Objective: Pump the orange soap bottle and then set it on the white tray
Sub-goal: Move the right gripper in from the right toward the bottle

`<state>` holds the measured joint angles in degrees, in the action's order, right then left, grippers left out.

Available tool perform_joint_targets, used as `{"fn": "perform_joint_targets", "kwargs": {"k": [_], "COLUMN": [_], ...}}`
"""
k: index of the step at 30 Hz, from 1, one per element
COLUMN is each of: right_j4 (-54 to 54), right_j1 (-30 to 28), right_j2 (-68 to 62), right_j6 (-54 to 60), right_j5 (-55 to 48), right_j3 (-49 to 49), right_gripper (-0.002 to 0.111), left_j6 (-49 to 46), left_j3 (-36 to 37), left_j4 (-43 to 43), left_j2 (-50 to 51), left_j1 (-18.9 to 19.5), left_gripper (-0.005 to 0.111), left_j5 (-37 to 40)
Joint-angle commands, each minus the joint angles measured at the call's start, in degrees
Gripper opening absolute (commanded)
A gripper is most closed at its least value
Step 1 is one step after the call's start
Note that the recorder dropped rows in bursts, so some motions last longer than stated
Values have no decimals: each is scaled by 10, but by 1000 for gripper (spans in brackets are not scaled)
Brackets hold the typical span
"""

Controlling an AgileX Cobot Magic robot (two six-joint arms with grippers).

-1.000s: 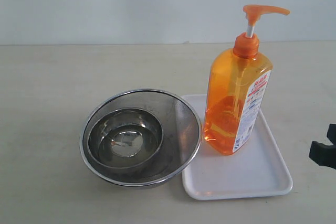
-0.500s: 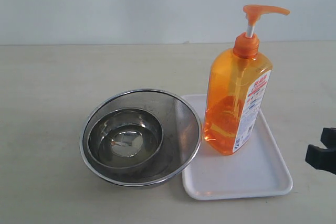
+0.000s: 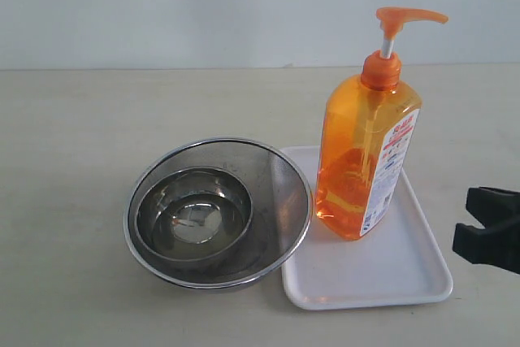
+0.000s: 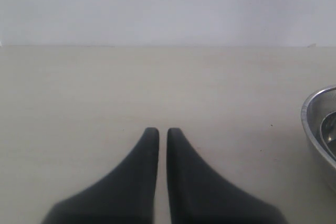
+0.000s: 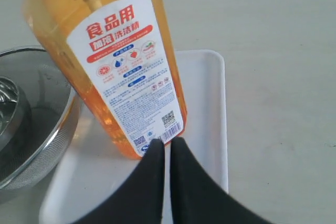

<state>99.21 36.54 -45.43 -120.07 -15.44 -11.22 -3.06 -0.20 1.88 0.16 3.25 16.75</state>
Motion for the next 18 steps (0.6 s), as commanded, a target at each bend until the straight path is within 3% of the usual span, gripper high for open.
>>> {"fn": "perform_joint_targets", "kwargs": {"k": [1, 7, 9, 14, 18], "right_j4": [7, -23, -70, -246, -430], "right_j1": [1, 1, 1, 1, 1], "right_j2": [4, 32, 47, 95, 137], "right_j6": [2, 5, 52, 260, 484], "right_j5": [-14, -43, -58, -68, 63], "right_j3": [-3, -3, -3, -3, -13], "right_gripper": [0, 0, 0, 0, 0], "left_j6": [5, 5, 5, 5, 5], "left_j3": [2, 2, 2, 2, 2], "left_j4": [3, 3, 3, 3, 3], "left_j2": [-2, -2, -2, -2, -2], "left_j1": [2, 2, 2, 2, 2], "left_gripper": [5, 5, 5, 5, 5], "left_j5": [-4, -4, -4, -4, -4]}}
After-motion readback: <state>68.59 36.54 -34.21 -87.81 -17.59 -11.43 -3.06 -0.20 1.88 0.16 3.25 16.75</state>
